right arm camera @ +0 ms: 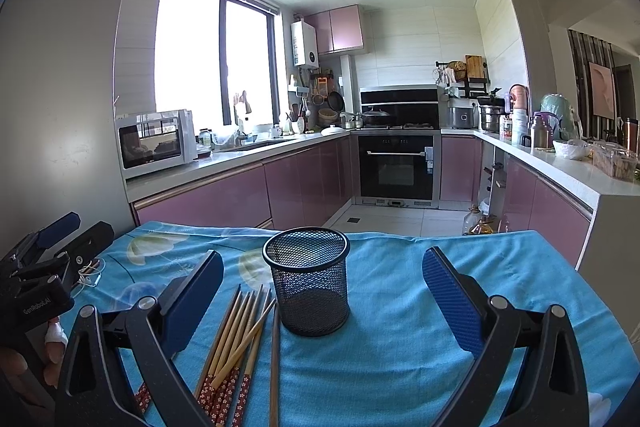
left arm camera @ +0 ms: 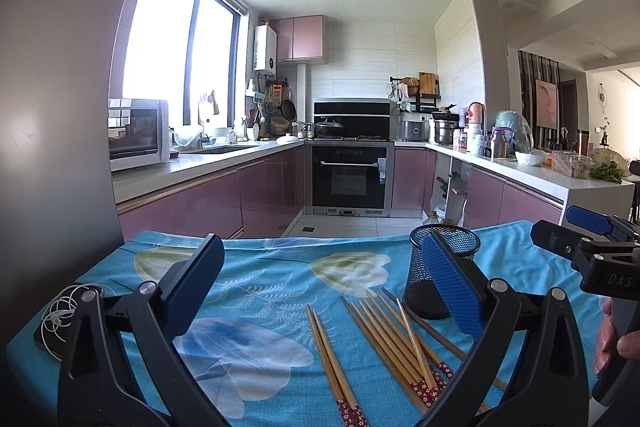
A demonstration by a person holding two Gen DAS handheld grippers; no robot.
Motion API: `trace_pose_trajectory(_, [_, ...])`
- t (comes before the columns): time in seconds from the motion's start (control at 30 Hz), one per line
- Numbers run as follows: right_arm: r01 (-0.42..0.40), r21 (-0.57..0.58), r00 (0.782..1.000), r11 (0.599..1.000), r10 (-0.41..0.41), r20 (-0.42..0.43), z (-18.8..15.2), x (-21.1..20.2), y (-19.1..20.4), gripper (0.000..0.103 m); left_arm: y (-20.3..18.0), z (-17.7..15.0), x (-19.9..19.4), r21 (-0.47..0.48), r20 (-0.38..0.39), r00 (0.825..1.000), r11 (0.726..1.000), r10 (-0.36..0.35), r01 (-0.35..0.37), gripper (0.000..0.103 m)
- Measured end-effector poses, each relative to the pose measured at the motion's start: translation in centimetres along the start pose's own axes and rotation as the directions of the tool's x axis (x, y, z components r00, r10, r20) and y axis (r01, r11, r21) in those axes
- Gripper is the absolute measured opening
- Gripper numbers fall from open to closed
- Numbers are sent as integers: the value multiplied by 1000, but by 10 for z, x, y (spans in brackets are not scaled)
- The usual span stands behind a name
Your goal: Organize utensils
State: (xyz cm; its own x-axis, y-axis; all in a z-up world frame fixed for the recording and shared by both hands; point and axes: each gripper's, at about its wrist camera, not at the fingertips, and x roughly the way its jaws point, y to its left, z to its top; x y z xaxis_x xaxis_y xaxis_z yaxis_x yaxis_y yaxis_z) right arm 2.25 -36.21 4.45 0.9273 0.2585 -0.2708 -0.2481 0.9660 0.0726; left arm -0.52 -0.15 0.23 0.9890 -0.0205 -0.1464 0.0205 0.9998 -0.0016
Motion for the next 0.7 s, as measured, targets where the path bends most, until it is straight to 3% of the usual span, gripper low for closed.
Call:
trace_pose_trajectory(0.47, [-35, 9, 999, 999, 35, -35, -7, 9, 9, 96, 1, -1, 0, 3, -5, 1000, 1000, -1, 1, 97])
trace_pose_trajectory(0.57, [-88, 24, 992, 996, 90, -83, -9, 15, 12, 96, 4, -3, 2, 6, -15, 1000, 1000, -2, 2, 97])
trace_pose_trajectory(0.7, [-169, 41, 964, 985, 174, -202, -17, 34, 23, 96, 8, -5, 6, 11, -44, 999, 1000, -2, 2, 97])
